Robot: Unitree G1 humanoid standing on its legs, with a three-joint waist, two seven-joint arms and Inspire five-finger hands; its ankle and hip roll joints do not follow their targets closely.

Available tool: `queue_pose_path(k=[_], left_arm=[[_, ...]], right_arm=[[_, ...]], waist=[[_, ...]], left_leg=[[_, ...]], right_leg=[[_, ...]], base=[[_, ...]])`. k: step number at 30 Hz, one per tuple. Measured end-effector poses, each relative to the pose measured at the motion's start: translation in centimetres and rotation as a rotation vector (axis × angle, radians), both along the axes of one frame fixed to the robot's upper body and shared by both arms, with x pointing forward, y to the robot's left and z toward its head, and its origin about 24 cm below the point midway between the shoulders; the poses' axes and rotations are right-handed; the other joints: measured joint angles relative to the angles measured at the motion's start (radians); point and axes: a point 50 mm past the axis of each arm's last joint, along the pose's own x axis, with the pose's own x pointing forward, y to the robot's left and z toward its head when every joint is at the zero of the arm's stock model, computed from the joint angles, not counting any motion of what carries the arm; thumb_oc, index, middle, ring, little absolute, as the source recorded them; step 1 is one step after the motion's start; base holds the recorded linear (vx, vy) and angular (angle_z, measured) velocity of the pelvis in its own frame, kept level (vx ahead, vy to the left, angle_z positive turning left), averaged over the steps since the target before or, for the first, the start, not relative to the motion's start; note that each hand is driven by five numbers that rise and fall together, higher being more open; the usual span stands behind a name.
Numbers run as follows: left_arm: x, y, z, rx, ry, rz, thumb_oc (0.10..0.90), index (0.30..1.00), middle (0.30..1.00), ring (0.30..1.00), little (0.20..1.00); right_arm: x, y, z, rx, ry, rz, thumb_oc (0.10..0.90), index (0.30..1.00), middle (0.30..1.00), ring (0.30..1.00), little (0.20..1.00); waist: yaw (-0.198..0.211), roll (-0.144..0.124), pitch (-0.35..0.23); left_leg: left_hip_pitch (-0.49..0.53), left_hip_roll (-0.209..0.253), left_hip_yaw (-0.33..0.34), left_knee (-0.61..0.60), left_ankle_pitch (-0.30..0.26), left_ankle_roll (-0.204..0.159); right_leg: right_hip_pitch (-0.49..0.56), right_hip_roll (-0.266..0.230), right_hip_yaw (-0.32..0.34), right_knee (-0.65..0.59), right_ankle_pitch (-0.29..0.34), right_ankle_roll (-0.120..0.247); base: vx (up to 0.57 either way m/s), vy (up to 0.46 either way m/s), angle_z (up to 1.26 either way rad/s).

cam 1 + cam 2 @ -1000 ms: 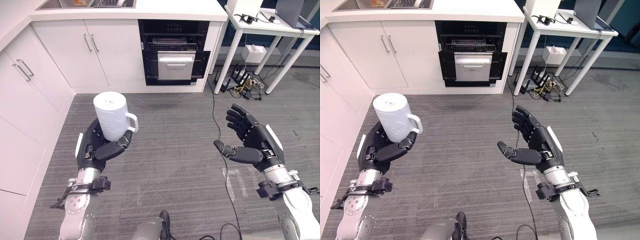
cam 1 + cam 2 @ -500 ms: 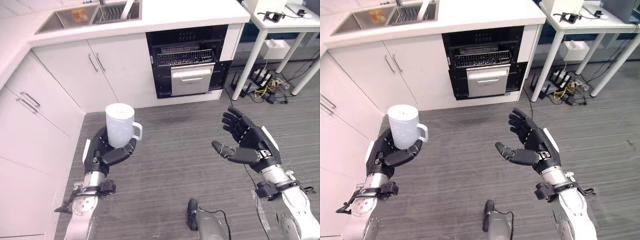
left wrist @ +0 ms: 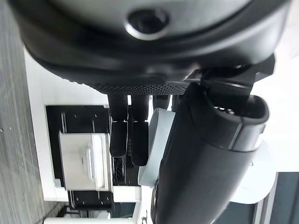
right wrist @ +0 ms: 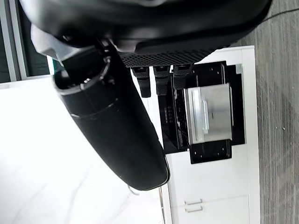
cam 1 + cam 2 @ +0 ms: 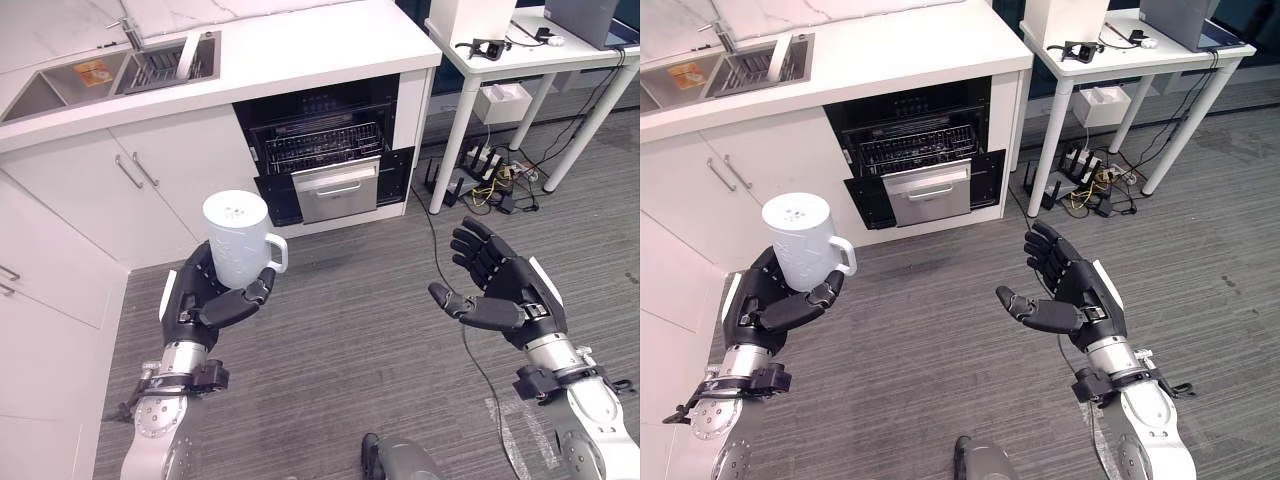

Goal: Place the dishes in the dishwasher.

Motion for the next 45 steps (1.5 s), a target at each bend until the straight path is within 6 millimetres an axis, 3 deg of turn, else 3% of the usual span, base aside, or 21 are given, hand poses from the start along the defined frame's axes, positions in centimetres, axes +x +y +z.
queue_pose_path(k=[2,4,5,6,7,9,10,11,13,18,22,26,27,28,29,30,31,35,37,40,45], left_arm=[[0.0,-0.2,0.2,0.004,-0.015,-0.019,0.400,0.300,0.300,0.300,0.300],[-0.3,0.0,-0.1,0.009,-0.005,-0.014,0.400,0.300,0.300,0.300,0.300],[-0.3,-0.2,-0.3,0.001,-0.018,-0.024,0.400,0.300,0.300,0.300,0.300],[-0.9,-0.2,-1.4,-0.022,0.009,-0.007,0.400,0.300,0.300,0.300,0.300],[-1.0,-0.2,-1.7,-0.027,0.020,0.000,0.400,0.300,0.300,0.300,0.300],[-0.6,0.0,-1.3,-0.029,-0.003,0.018,0.400,0.300,0.300,0.300,0.300],[-0.4,0.1,-1.6,-0.033,0.013,0.032,0.400,0.300,0.300,0.300,0.300],[0.1,0.1,-0.9,-0.027,-0.015,0.028,0.400,0.300,0.300,0.300,0.300],[1.1,0.0,0.7,-0.014,-0.097,0.025,0.400,0.300,0.300,0.300,0.300],[1.8,0.0,2.4,0.051,-0.164,0.017,0.400,0.300,0.300,0.300,0.300],[1.7,0.3,2.3,0.066,-0.156,0.034,0.400,0.300,0.300,0.300,0.300],[1.8,0.2,2.6,0.106,-0.164,0.027,0.400,0.300,0.300,0.300,0.300],[1.8,0.4,2.3,0.125,-0.146,0.031,0.400,0.300,0.300,0.300,0.300],[1.9,0.4,2.1,0.117,-0.142,0.041,0.400,0.300,0.300,0.300,0.300],[2.4,0.7,1.6,0.107,-0.128,0.061,0.400,0.300,0.300,0.300,0.300],[2.7,0.8,2.0,0.157,-0.127,0.049,0.400,0.300,0.300,0.300,0.300],[2.6,0.9,1.6,0.161,-0.108,0.057,0.400,0.300,0.300,0.300,0.300],[0.9,1.0,0.2,0.155,-0.032,0.073,0.400,0.300,0.300,0.300,0.300],[0.4,1.4,0.4,0.158,-0.037,0.089,0.400,0.300,0.300,0.300,0.300],[0.2,0.6,2.0,0.165,-0.109,0.055,0.400,0.300,0.300,0.300,0.300],[0.2,0.0,2.4,0.111,-0.136,0.012,0.400,0.300,0.300,0.300,0.300]], right_arm=[[-0.1,0.0,-0.4,0.004,0.015,-0.002,0.800,0.900,0.900,0.900,0.900],[-0.1,0.2,-0.7,0.017,0.026,0.007,0.800,0.900,0.900,0.900,0.900],[0.1,0.0,-0.9,0.023,0.020,-0.007,0.800,0.900,0.900,0.900,0.900],[-0.1,0.4,-1.3,0.007,0.049,0.025,0.800,0.900,0.900,0.900,0.900],[-0.2,0.5,-1.6,0.007,0.063,0.031,0.800,0.900,0.900,0.900,0.900],[-0.4,-1.5,-0.2,-0.059,0.034,-0.015,0.800,0.900,0.900,0.900,0.900],[-0.7,-1.4,-0.6,-0.056,0.056,-0.012,0.800,0.900,0.900,0.900,0.900],[-1.2,-1.3,-0.7,-0.063,0.067,-0.002,0.800,0.900,0.900,0.900,0.900],[-1.3,-0.7,-0.2,-0.025,0.032,0.005,0.800,0.900,0.900,0.900,0.900],[0.5,2.4,1.3,0.021,-0.068,0.135,0.800,0.900,0.900,0.900,0.900],[0.4,2.7,0.7,0.053,-0.045,0.127,0.800,0.900,0.900,0.900,0.900],[-0.1,2.4,0.0,0.040,-0.011,0.123,0.800,0.900,0.900,0.900,0.900],[-0.1,1.6,-0.8,0.047,0.022,0.090,0.800,0.900,0.900,0.900,0.900],[-0.1,1.5,-0.8,0.047,0.023,0.085,0.800,0.900,0.900,0.900,0.900],[-0.1,2.0,-0.8,0.073,0.011,0.092,0.800,0.900,0.900,0.900,0.900],[-0.2,2.2,-0.6,0.097,-0.005,0.089,0.800,0.900,0.900,0.900,0.900],[0.0,2.3,-0.9,0.108,0.014,0.095,0.800,0.900,0.900,0.900,0.900],[-0.2,2.2,-1.4,0.106,0.048,0.081,0.800,0.900,0.900,0.900,0.900],[1.0,2.6,0.1,0.096,-0.016,0.092,0.800,0.900,0.900,0.900,0.900],[2.0,2.4,1.7,0.065,-0.066,0.105,0.800,0.900,0.900,0.900,0.900],[0.8,1.1,0.4,0.040,0.012,0.061,0.800,0.900,0.900,0.900,0.900]], waist=[[0.001,-0.026,0.001],[-0.006,-0.027,-0.001],[-0.013,0.023,0.006],[0.019,0.083,0.015],[0.028,0.088,0.019],[0.009,0.078,0.009],[-0.007,0.057,0.007],[0.000,0.034,0.013],[0.024,0.016,0.011],[0.086,0.000,-0.015],[0.071,0.000,-0.011],[0.068,0.019,-0.002],[0.043,0.018,0.009],[0.037,0.028,0.020],[0.005,-0.019,0.057],[-0.029,-0.012,0.053],[-0.003,-0.016,0.082],[0.022,-0.028,0.074],[0.020,0.009,0.070],[0.018,0.008,0.056],[0.016,0.017,0.007]], left_leg=[[-0.138,-0.032,0.025,0.038,-0.031,0.054],[-0.078,-0.093,0.108,-0.434,-0.004,0.118],[-0.104,-0.082,0.097,-0.512,0.020,0.111],[-0.256,-0.008,0.070,-0.410,0.080,0.066],[-0.296,-0.011,0.038,-0.404,0.082,0.063],[-0.220,-0.028,0.075,-0.383,0.052,0.111],[-0.148,-0.091,0.125,-0.370,0.114,0.211],[-0.112,-0.134,0.130,-0.340,0.058,0.229],[-0.040,-0.159,0.127,-0.380,0.045,0.246],[-0.003,-0.187,0.119,-0.460,0.034,0.249],[0.054,-0.202,0.103,-0.472,0.010,0.285],[0.041,-0.178,0.124,-0.427,-0.069,0.178],[0.020,-0.166,0.135,-0.349,-0.088,0.274],[0.021,-0.175,0.132,-0.369,-0.091,0.232],[-0.030,-0.166,0.136,-0.225,-0.187,0.060],[-0.068,-0.087,0.110,-0.135,-0.244,0.164],[-0.052,-0.090,0.118,-0.080,-0.275,0.179],[0.074,-0.077,0.093,-0.267,-0.199,0.111],[0.148,-0.038,0.074,-0.362,-0.171,0.063],[0.289,0.026,0.074,-0.479,-0.077,-0.018],[0.264,0.073,0.015,-0.373,0.020,-0.018]], right_leg=[[0.027,0.000,-0.013,-0.032,0.000,-0.007],[0.115,0.032,-0.036,-0.104,0.003,0.004],[0.110,0.058,-0.063,-0.080,-0.030,0.204],[0.065,0.075,-0.038,0.042,-0.101,0.000],[0.070,0.082,-0.026,0.040,-0.104,-0.007],[0.251,0.069,0.056,-0.061,-0.149,0.055],[0.306,-0.010,0.067,-0.046,-0.188,0.137],[0.352,-0.044,0.073,-0.041,-0.168,0.175],[0.347,-0.090,0.023,0.075,-0.147,0.159],[0.259,-0.065,-0.013,-0.020,-0.073,0.237],[0.039,-0.054,0.083,0.450,-0.052,0.264],[-0.005,-0.116,-0.121,-0.108,0.011,0.185],[-0.057,-0.197,-0.054,-0.170,0.075,0.241],[-0.116,-0.210,-0.030,-0.156,0.128,0.216],[-0.187,-0.277,0.085,-0.156,0.190,0.263],[-0.232,-0.308,0.166,-0.117,0.206,0.330],[-0.259,-0.322,0.207,-0.108,0.200,0.358],[-0.174,-0.203,0.072,-0.063,0.181,0.269],[-0.117,-0.124,0.061,-0.064,0.201,0.190],[-0.145,-0.073,0.000,0.074,0.079,0.127],[-0.068,0.006,-0.017,0.034,0.017,-0.008]], base=[[0.13,0.056,0.05],[0.16,0.156,0.25],[0.16,0.119,0.22],[0.35,0.291,0.13],[0.39,0.344,-0.49],[0.58,0.574,-0.92],[0.67,0.699,-0.52],[0.54,0.609,-0.16],[0.17,0.241,-0.07],[0.13,0.185,0.11],[0.13,0.073,0.09],[0.15,-0.130,-0.14],[0.28,-0.332,-0.23],[0.33,-0.372,0.08],[0.41,-0.493,0.44],[0.26,-0.366,0.38],[0.26,-0.429,0.23],[0.26,-0.444,0.20],[0.25,-0.368,0.07],[0.31,-0.471,-0.13],[0.20,-0.330,-0.28]])
